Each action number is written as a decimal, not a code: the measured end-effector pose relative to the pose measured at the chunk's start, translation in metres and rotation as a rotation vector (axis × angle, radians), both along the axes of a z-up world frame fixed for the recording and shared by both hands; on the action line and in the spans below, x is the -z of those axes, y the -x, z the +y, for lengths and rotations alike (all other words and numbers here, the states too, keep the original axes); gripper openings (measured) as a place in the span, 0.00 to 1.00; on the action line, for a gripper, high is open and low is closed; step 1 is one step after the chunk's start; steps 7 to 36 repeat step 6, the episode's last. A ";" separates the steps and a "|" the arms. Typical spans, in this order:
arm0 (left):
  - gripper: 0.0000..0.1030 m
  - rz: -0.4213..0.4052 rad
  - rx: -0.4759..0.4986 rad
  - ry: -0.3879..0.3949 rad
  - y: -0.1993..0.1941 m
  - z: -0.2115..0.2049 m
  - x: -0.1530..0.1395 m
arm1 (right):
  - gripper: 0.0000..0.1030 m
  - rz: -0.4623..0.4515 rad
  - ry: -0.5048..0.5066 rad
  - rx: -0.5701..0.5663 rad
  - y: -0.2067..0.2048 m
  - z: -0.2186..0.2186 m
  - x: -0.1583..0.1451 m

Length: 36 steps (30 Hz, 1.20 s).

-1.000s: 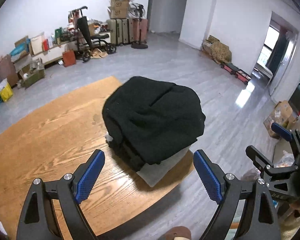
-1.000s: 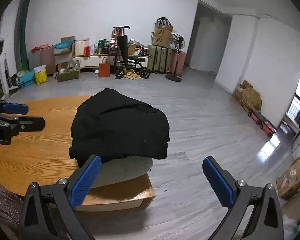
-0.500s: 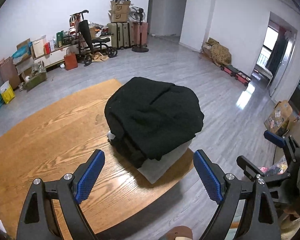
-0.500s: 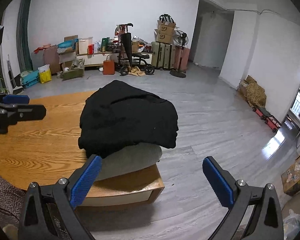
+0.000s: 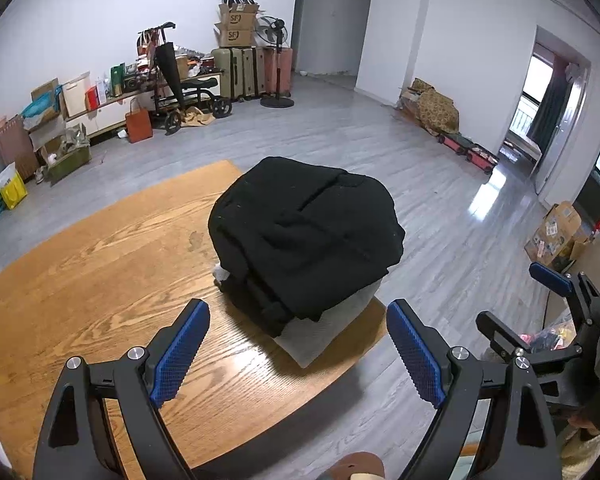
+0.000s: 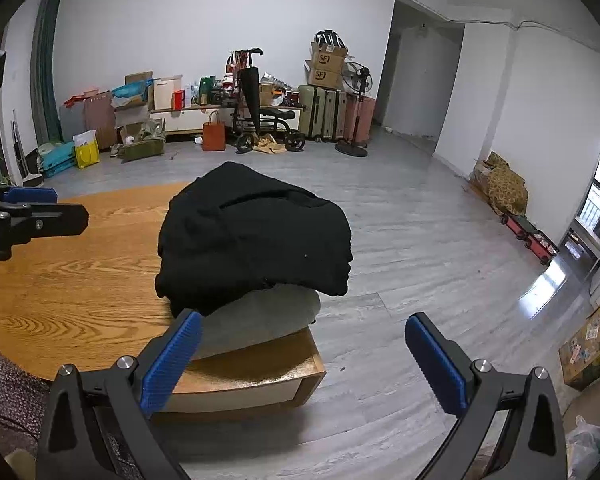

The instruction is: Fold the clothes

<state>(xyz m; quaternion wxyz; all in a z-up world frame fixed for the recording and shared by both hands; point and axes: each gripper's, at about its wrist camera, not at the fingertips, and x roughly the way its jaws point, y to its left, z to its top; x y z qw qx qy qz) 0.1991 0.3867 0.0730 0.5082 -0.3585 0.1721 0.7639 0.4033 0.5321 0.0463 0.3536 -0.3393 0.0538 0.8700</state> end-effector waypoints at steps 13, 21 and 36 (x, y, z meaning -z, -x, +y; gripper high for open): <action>0.88 -0.010 0.006 -0.003 0.001 -0.002 0.000 | 1.00 -0.002 -0.009 -0.009 0.000 -0.006 0.000; 0.88 -0.010 0.006 -0.003 0.001 -0.002 0.000 | 1.00 -0.002 -0.009 -0.009 0.000 -0.006 0.000; 0.88 -0.010 0.006 -0.003 0.001 -0.002 0.000 | 1.00 -0.002 -0.009 -0.009 0.000 -0.006 0.000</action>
